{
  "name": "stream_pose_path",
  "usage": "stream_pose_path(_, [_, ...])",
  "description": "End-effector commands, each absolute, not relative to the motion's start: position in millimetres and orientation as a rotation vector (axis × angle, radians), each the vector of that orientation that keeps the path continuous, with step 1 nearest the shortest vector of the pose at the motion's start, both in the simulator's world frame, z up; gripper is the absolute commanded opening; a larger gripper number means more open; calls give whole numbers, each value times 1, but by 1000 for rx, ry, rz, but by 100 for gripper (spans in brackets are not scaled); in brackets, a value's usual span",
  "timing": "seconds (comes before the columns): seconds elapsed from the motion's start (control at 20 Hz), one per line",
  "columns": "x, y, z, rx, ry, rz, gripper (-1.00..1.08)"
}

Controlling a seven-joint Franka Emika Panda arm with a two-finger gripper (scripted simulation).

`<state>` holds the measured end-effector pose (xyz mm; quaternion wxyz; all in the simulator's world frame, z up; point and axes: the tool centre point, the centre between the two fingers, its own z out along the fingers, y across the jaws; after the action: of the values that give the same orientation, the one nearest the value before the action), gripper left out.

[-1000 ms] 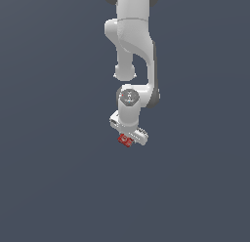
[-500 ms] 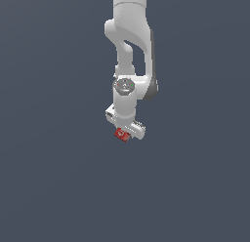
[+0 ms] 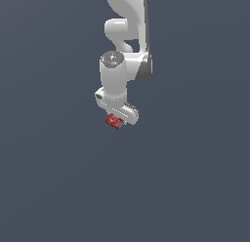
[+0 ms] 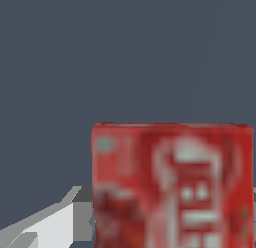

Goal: Pick up the object and move it to a goal position.

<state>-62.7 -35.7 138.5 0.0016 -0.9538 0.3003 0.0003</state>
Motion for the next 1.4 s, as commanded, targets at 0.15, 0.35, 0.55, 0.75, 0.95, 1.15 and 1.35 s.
stream_pose_path(0.15, [-78, -60, 194, -2992, 944, 1, -100])
stream_pose_path(0.35, [-90, -79, 238, -2992, 945, 1, -100])
stream_pose_path(0.55, [-101, -98, 281, -2993, 946, 1, -100])
stream_pose_path(0.75, [-112, -116, 323, -2993, 947, 1, -100])
stream_pose_path(0.95, [-122, -133, 363, -2993, 948, 1, -100])
stream_pose_path(1.15, [-131, -150, 404, -2993, 948, 1, -100])
stream_pose_path(1.35, [-138, -165, 439, -2994, 948, 1, -100])
